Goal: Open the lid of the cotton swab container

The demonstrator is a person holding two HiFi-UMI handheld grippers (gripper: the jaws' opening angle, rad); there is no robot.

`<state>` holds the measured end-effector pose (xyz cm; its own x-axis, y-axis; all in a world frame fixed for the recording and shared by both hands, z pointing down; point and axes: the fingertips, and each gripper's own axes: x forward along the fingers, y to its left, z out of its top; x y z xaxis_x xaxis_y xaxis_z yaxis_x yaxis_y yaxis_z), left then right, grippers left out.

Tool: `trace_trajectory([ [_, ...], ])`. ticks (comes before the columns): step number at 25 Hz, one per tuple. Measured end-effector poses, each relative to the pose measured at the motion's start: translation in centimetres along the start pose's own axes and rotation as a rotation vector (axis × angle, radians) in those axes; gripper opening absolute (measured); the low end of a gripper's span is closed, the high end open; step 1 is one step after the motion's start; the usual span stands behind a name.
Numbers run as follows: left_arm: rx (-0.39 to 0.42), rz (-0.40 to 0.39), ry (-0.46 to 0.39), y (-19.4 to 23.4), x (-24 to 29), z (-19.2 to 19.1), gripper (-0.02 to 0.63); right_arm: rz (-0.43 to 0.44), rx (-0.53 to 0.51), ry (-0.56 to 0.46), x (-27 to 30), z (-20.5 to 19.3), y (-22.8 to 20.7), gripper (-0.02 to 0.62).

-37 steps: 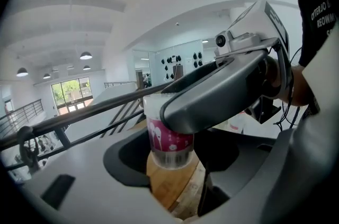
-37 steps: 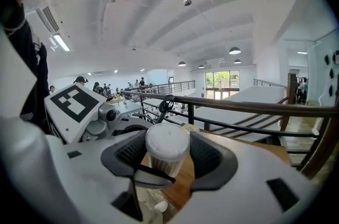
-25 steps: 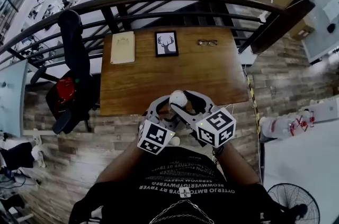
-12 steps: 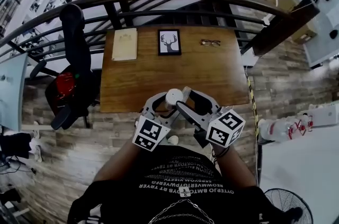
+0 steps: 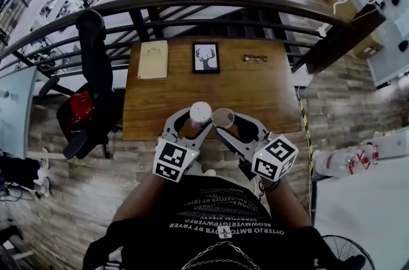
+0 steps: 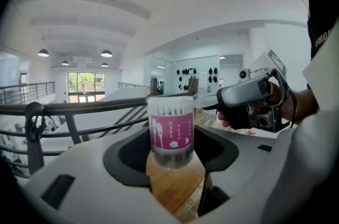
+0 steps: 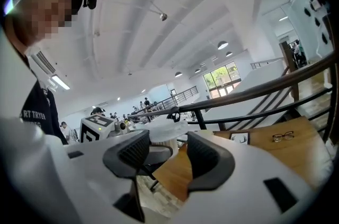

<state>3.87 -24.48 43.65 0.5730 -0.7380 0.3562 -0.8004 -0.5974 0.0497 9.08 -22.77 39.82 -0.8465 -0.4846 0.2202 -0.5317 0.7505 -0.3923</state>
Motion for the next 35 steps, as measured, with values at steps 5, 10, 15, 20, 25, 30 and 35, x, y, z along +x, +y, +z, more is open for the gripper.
trace_trajectory([
  [5,-0.010,0.071,0.006,1.6,-0.2,0.0,0.265,-0.027,-0.027,0.015,-0.3,-0.4,-0.7,0.201],
  [10,-0.002,0.157,-0.025,3.3,-1.0,1.0,0.267,-0.113,-0.074,-0.014,-2.5,0.7,-3.6,0.129],
  [15,-0.025,0.202,-0.072,4.5,-2.3,2.7,0.267,-0.311,-0.152,-0.048,-5.0,2.8,-8.0,0.025],
  [20,-0.015,0.222,-0.149,4.9,-4.3,5.4,0.268,-0.423,-0.227,-0.090,-6.8,4.6,-9.8,0.014],
  [25,0.042,0.248,-0.234,4.9,-6.5,8.2,0.268,-0.452,-0.274,-0.124,-7.6,5.7,-9.6,0.014],
  [30,0.064,0.238,-0.245,3.8,-6.7,9.4,0.268,-0.428,-0.288,-0.124,-7.4,6.2,-9.1,0.014],
  [35,0.092,0.224,-0.227,2.6,-6.5,9.4,0.268,-0.399,-0.280,-0.131,-7.5,6.3,-8.1,0.014],
])
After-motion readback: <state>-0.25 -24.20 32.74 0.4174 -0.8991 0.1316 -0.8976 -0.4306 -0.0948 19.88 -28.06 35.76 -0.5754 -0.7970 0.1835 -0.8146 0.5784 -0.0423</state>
